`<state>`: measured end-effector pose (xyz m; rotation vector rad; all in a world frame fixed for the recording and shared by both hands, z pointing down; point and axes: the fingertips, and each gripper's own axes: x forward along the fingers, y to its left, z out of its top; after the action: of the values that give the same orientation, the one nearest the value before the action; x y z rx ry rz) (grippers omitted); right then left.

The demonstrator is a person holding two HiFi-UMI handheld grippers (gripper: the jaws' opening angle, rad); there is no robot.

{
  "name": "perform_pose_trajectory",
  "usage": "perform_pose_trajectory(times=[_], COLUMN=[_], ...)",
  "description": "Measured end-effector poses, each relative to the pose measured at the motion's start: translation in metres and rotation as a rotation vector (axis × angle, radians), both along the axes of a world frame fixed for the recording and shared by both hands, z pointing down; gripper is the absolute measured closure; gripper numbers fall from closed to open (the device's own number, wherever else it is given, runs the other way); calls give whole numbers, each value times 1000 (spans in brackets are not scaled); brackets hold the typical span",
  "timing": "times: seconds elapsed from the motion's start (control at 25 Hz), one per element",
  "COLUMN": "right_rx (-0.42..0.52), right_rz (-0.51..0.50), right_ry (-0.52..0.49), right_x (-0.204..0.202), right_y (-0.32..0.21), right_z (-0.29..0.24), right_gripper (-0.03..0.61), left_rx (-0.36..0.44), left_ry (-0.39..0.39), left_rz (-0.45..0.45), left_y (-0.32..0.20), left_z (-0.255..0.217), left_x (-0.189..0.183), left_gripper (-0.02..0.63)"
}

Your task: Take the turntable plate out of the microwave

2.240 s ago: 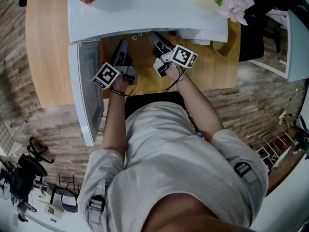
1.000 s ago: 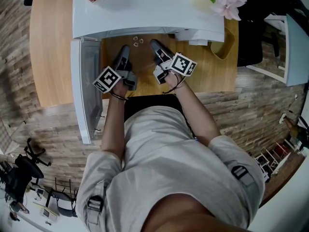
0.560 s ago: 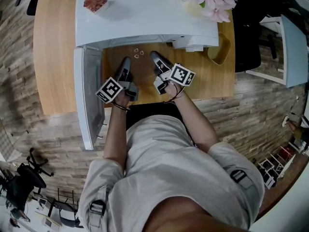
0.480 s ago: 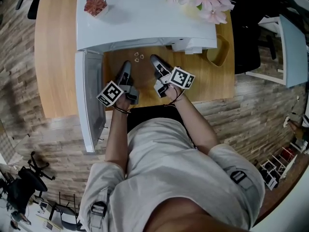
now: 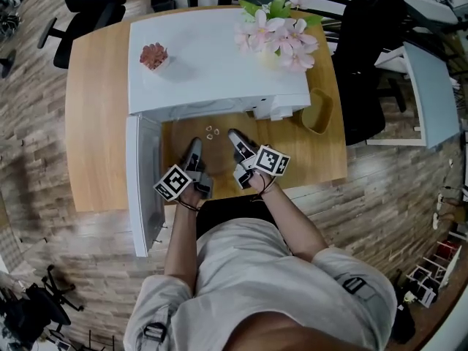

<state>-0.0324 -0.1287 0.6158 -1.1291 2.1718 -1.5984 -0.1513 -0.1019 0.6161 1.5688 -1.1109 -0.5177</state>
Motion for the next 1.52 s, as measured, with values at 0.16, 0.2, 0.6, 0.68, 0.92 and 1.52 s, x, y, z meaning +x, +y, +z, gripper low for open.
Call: perform_pose_trajectory(times=[0.16,0.2,0.6,0.68,0.92,1.52], right_rx=[20,28,64,64,61,104], right_rz=[0,-2,-85,-111,-171,-345], right_ry=[8,9,13,6,34,20], right_x=[4,5,12,12,23,28], right_y=[4,3,-1,2,7,27], right_z=[-10,-13,-38,-43,-34,-61], right_gripper=[484,483,482,480,482,480], left_rx=[16,22,42,41,37,57], left_ry=[3,3,-10,-11,-22,-23], left_rz=[8,8,-63,-83,-144,-310], left_y=[2,2,7,12,26,66], left_z=[-7,-10,-38,-41,-45,-64], left_x=[4,5,12,15,20,37], left_gripper=[529,529,528,528,528,526])
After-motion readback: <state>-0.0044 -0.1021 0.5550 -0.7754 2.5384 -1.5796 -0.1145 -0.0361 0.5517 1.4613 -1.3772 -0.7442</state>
